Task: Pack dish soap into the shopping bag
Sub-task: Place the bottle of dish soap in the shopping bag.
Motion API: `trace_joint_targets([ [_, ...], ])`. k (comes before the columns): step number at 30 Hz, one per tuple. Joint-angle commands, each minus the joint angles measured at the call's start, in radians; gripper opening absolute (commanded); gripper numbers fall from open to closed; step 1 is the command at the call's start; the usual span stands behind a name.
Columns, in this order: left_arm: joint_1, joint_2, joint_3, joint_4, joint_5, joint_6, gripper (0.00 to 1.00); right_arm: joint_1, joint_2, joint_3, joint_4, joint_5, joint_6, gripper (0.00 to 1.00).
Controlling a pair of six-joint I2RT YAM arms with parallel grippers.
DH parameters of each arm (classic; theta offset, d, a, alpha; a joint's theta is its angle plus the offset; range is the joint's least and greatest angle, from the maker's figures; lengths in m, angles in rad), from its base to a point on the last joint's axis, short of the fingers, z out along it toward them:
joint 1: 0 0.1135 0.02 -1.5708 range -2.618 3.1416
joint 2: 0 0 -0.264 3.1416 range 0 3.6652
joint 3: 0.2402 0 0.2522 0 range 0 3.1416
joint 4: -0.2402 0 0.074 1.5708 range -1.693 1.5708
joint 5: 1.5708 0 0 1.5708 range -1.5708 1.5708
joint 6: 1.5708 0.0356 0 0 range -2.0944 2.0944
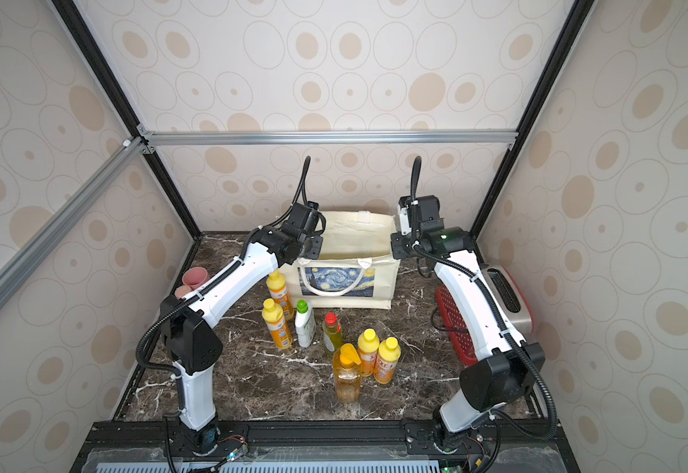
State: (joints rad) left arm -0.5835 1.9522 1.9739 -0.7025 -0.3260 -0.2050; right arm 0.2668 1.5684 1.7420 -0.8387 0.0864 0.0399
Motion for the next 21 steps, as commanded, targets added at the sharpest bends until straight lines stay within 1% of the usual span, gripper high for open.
trace_joint_targets([
  [1, 0.017, -0.106, 0.063, 0.095, -0.174, 0.115, 0.0, -0.016, -0.039, -0.001, 0.003, 0.051, -0.01, 0.0],
  [8, 0.017, -0.099, 0.082, 0.095, -0.214, 0.136, 0.0, -0.018, -0.036, 0.0, -0.005, 0.073, -0.014, 0.0],
  [12, 0.021, -0.107, 0.058, 0.111, -0.167, 0.108, 0.0, -0.022, -0.039, 0.007, -0.009, 0.02, -0.011, 0.0],
  [13, 0.022, -0.109, 0.048, 0.115, -0.149, 0.096, 0.0, -0.023, -0.038, 0.014, -0.015, -0.01, -0.008, 0.08],
  [15, 0.022, -0.109, 0.036, 0.12, -0.109, 0.072, 0.0, -0.022, -0.031, 0.04, -0.041, -0.08, -0.005, 0.37],
  [16, 0.022, -0.107, 0.031, 0.123, -0.085, 0.057, 0.0, -0.022, -0.029, 0.055, -0.054, -0.111, -0.002, 0.44],
  [18, 0.022, -0.095, 0.025, 0.116, -0.044, 0.032, 0.0, -0.021, -0.031, 0.066, -0.059, -0.171, 0.006, 0.5],
  [21, 0.022, -0.063, 0.022, 0.083, -0.015, 0.003, 0.03, -0.022, -0.04, 0.07, -0.055, -0.228, 0.017, 0.5],
])
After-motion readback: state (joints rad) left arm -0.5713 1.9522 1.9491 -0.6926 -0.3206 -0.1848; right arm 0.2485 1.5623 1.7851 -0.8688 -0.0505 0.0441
